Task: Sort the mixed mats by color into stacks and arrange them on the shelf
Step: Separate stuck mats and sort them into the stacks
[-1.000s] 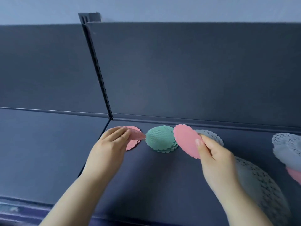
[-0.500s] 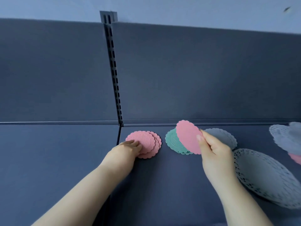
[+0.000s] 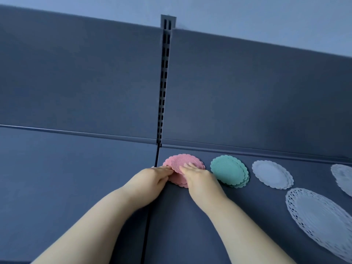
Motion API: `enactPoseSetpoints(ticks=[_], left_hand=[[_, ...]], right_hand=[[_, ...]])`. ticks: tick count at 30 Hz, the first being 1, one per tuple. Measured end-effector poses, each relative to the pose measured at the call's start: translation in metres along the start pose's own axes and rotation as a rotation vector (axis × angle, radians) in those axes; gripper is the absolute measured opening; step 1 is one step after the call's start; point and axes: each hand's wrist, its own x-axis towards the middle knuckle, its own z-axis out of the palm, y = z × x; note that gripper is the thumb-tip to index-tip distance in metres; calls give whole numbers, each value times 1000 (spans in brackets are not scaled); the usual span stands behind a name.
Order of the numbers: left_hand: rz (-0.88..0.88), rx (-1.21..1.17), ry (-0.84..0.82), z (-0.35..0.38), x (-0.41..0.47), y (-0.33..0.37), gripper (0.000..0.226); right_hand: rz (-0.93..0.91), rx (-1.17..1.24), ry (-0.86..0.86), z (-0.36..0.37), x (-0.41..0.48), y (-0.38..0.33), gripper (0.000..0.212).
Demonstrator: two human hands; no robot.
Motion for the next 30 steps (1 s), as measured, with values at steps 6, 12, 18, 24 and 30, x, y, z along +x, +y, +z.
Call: enactPoseSetpoints(ticks=[6,12,18,24,30], left_hand=[[-44,112,99,15,2,5,34],[-118,254,145,7,3,12,24],[-16,483,236,-10,-4,35,23],[87,470,356,-2,-13,102,25],[157,429,395,43,-9,184,38]], right_hand=[[32,-19,-40,7,-3,-7,44],[78,125,-84,10,-5,-3,47],[123,520,34,-16,-33,4,45],[69,337,133,-52,-85,32,50],[79,219,215,-82,-156,88,52]])
